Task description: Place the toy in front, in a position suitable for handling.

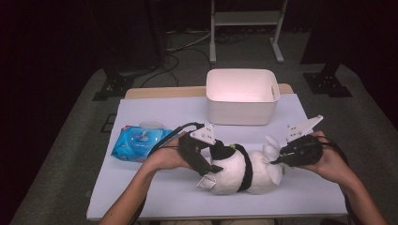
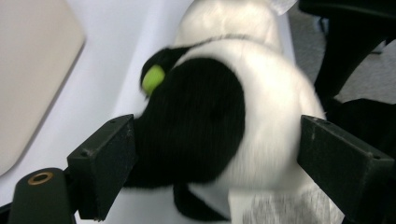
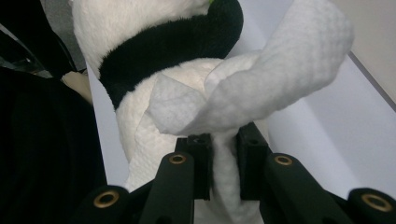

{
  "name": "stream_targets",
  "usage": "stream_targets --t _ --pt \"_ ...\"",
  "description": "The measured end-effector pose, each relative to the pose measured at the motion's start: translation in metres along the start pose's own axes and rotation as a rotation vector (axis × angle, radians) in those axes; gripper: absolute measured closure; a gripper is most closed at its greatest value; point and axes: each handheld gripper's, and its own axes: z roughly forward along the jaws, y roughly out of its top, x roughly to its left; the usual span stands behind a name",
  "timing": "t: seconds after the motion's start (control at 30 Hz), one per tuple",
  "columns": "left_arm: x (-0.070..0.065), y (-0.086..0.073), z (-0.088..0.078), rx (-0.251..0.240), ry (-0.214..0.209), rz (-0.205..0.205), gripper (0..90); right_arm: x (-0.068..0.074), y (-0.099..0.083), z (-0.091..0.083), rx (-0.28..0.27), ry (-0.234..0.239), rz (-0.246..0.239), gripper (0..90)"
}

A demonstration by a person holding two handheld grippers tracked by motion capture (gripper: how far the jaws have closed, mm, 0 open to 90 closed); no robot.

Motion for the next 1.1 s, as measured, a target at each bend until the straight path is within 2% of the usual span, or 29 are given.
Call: stream_targets --t 0.07,0.17,0.33,0.6,0.87,1.1 --pt "0.001 -0.003 0.003 -0.002 -0.007 -0.017 13.5 -0.001 -0.003 -0.001 -0.01 0.004 0.008 78.3" --pt "0.001 -0.005 0.006 -0.022 -0.015 -0.022 13.5 0.0 -0.004 0.0 -0.017 0.012 0.015 78.5" --pt "0.001 -0.007 0.012 -0.024 -0.036 -0.027 13.6 0.001 -0.004 0.003 -0.02 0.023 0.011 78.6" --pt "-0.001 -0.008 0.015 -0.015 -0.044 -0.02 13.6 0.007 0.01 0.005 0.012 0.011 -0.045 78.5" --pt "-0.003 -0.008 0.016 0.005 -0.035 -0.008 13.7 0.01 0.024 0.012 0.012 0.02 -0.078 78.3" --pt "-0.003 -0.009 0.016 -0.002 -0.036 -0.011 14.0 0.006 0.013 0.003 -0.009 0.004 -0.045 78.0"
